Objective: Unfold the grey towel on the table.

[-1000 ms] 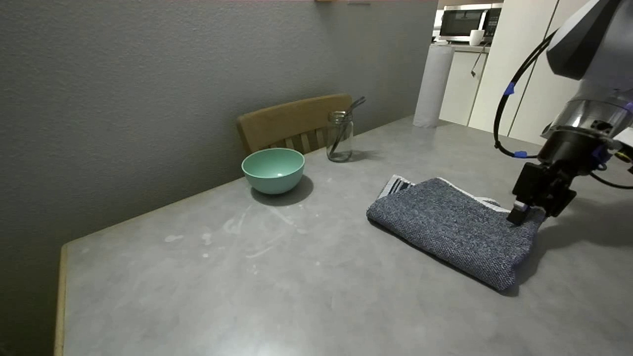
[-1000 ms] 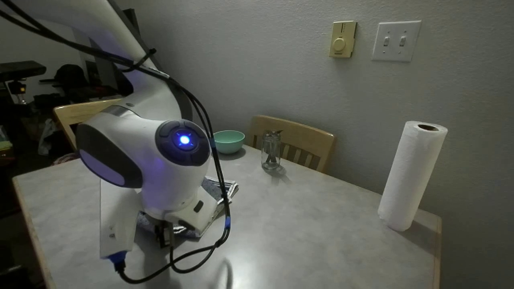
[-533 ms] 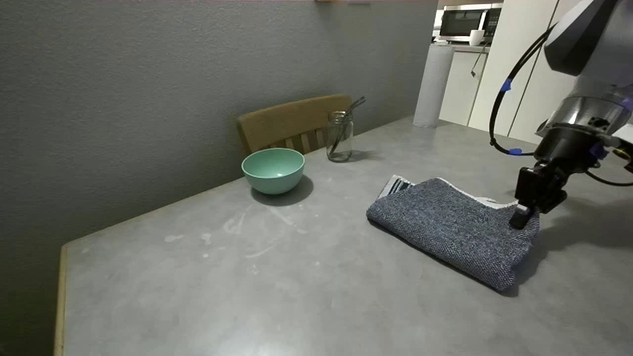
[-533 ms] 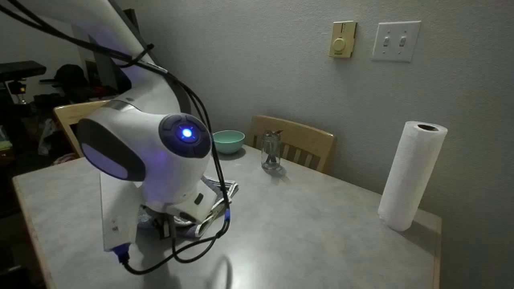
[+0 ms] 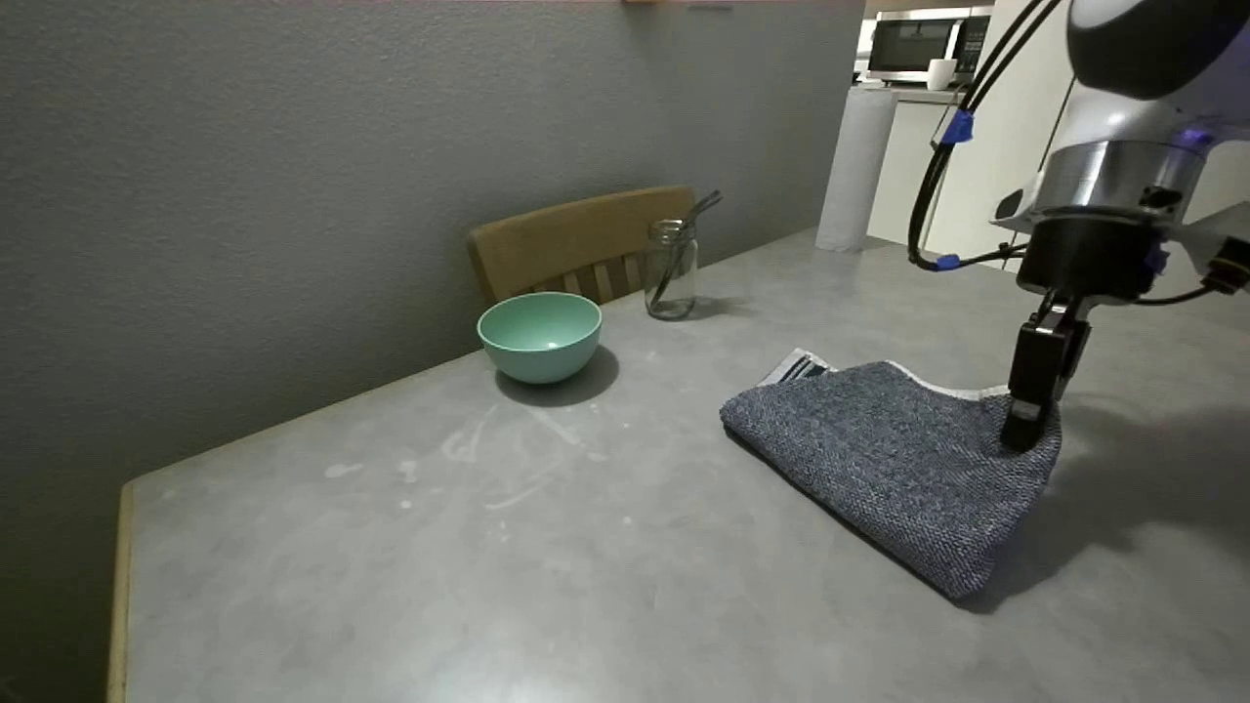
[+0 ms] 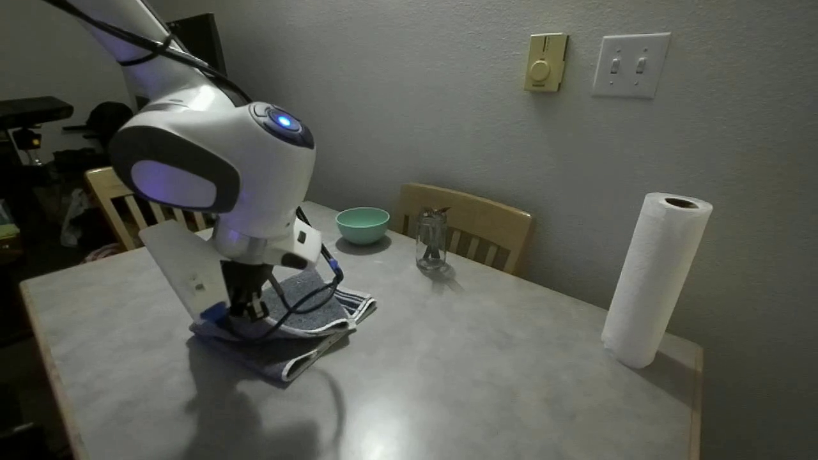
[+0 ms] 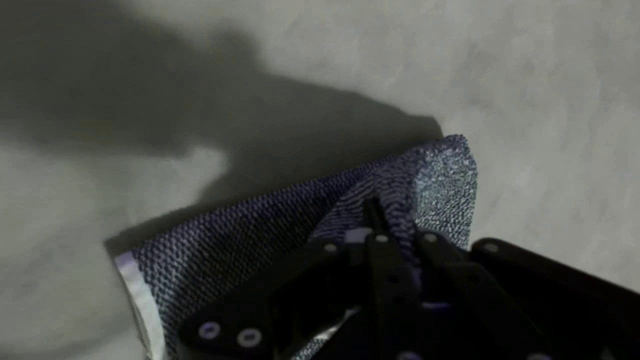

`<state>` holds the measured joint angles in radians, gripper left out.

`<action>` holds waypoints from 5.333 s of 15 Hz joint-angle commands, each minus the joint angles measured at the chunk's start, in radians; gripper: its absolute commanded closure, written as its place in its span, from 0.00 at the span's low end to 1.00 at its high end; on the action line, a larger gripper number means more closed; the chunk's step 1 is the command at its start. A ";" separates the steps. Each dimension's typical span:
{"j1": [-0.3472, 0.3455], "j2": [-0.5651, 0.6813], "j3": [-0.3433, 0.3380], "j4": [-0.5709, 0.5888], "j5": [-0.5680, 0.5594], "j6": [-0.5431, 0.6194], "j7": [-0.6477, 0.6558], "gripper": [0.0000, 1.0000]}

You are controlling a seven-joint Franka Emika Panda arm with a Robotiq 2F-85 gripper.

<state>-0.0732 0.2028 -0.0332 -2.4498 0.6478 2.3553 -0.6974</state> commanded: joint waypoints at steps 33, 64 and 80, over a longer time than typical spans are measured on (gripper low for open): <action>0.086 0.331 0.169 0.554 -0.270 -0.865 -0.469 0.99; 0.068 0.132 0.116 0.374 0.354 -0.394 0.021 0.99; 0.162 0.314 0.175 0.496 0.016 -0.640 0.047 0.41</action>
<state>0.0859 0.4973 0.1448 -1.9865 0.7344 1.7279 -0.6835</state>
